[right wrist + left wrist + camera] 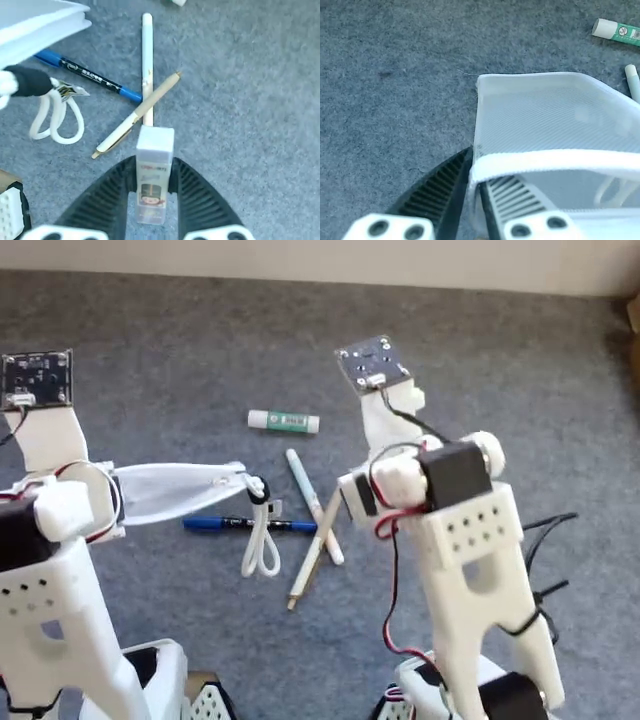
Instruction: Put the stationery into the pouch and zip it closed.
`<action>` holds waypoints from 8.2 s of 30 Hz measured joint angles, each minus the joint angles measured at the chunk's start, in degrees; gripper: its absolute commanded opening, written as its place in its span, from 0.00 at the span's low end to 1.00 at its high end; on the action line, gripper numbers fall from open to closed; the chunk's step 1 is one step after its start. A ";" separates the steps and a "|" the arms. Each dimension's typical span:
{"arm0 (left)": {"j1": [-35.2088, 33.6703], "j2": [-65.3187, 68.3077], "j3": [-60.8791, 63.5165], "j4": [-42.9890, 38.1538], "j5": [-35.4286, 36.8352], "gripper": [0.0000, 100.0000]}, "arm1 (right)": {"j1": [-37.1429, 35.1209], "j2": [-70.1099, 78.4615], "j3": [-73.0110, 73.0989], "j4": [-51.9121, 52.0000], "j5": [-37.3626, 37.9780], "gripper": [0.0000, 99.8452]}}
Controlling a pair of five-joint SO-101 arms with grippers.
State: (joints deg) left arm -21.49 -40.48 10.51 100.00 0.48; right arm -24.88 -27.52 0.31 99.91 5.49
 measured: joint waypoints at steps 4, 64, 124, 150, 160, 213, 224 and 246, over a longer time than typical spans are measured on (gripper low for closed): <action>0.00 0.53 -0.44 0.00 0.00 0.01 | -1.85 -3.34 0.00 -0.70 0.00 0.00; 0.00 1.49 -2.02 0.00 3.96 0.01 | -32.26 -17.05 33.58 -76.57 -4.92 0.00; 0.09 1.58 -2.02 0.00 3.96 0.01 | -33.23 -21.19 39.38 -67.43 3.60 0.16; 0.18 1.58 -2.02 0.00 3.96 0.01 | -17.67 -23.82 20.13 -28.66 -8.44 0.16; 0.18 1.58 -2.02 0.00 3.96 0.01 | -11.34 -15.65 20.13 -25.23 -18.46 0.16; 0.09 0.79 -0.70 0.00 3.96 0.01 | -2.11 33.67 20.04 -39.91 -29.63 0.12; 0.09 0.79 -0.70 0.00 3.96 0.01 | -2.11 33.76 20.04 -39.91 -29.63 0.12; 0.09 0.79 -0.70 0.00 3.96 0.01 | -2.11 33.76 20.04 -40.09 -29.63 0.11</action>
State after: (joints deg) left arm -21.41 -39.69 9.80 100.00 4.44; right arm -26.99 6.24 20.35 59.82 -24.13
